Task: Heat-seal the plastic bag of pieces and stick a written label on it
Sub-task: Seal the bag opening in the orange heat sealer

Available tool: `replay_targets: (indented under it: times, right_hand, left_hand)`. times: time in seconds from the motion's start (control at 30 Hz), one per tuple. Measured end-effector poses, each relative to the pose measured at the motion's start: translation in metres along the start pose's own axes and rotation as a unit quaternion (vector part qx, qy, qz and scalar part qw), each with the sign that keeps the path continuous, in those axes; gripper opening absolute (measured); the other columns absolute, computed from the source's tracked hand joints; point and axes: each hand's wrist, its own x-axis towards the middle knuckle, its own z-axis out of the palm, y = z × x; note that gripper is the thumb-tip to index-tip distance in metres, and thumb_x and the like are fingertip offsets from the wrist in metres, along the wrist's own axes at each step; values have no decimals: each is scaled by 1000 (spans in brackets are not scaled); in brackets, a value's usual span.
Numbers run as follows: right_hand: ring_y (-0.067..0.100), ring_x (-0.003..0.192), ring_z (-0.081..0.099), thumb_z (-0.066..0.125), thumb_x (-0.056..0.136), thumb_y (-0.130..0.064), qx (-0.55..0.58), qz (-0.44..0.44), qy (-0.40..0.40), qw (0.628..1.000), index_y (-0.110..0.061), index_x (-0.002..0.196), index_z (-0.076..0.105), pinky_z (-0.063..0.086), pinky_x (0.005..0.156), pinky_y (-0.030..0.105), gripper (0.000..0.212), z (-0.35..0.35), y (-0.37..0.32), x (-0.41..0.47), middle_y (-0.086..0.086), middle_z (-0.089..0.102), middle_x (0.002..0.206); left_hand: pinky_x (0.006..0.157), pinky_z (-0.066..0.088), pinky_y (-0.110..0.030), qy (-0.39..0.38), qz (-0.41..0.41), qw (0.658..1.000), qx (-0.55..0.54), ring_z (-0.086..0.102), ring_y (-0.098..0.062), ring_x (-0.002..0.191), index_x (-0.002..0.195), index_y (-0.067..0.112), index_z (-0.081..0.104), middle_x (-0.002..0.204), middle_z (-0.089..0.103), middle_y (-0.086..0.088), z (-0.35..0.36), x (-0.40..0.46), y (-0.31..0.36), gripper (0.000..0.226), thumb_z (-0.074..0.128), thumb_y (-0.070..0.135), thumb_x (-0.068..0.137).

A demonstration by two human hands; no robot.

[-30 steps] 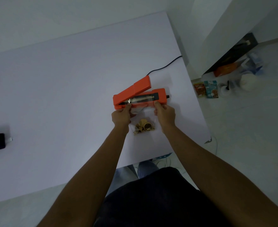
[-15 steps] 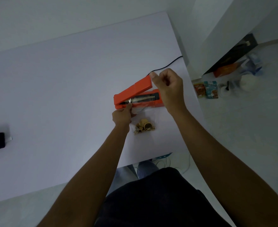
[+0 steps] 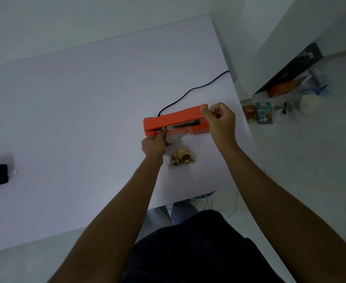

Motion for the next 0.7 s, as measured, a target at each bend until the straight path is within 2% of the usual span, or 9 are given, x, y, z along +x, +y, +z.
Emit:
replay_targets:
  times: [0.1, 0.2, 0.33, 0.43, 0.6, 0.7]
  right_hand:
    - [6, 57, 42, 72, 89, -29, 1, 19, -7, 1000, -12, 69, 50, 41, 58, 21, 34, -3, 15, 3, -7, 47, 61]
    - [9, 58, 43, 72, 88, -31, -1, 37, -5, 999, -11, 69, 52, 41, 59, 24, 35, -4, 27, 7, -6, 47, 60]
    - [12, 59, 43, 75, 85, -36, 2, 69, -3, 998, -16, 67, 52, 42, 61, 30, 35, -5, 39, 12, -6, 48, 60]
    - [12, 61, 44, 77, 83, -36, 16, 97, -11, 995, -18, 69, 55, 42, 62, 30, 32, -6, 45, 15, -4, 49, 64]
    - [5, 59, 44, 80, 81, -36, 52, 151, -25, 987, -20, 72, 57, 42, 62, 24, 30, -9, 50, 17, -7, 51, 68]
    - [3, 59, 44, 79, 84, -32, 73, 182, -34, 980, -19, 73, 56, 40, 59, 17, 29, -9, 48, 16, -8, 51, 68]
  left_hand:
    - [77, 59, -50, -4, 2, 1000, -1, 74, -32, 80, 74, 15, 65, 85, 75, -13, 0, -1, 0, 23, 72, 33, 86]
    - [75, 59, -46, -11, 3, 1000, -8, 73, -20, 66, 75, 16, 64, 80, 73, -7, 0, -1, -1, 21, 71, 31, 88]
    - [73, 59, -43, -15, 4, 1000, -10, 71, -12, 56, 76, 16, 64, 81, 73, -7, 0, -1, 0, 18, 70, 29, 88]
    - [73, 58, -43, -9, 3, 1000, -4, 71, -16, 61, 75, 15, 64, 83, 72, -11, 0, -2, 0, 18, 70, 26, 88]
    - [75, 59, -48, 3, 2, 1000, 14, 74, -33, 80, 73, 13, 66, 90, 74, -19, 0, -1, 0, 20, 70, 28, 86]
    - [74, 59, -45, -1, 3, 1000, 13, 75, -29, 75, 75, 11, 66, 89, 75, -18, 0, -2, 1, 20, 70, 27, 86]
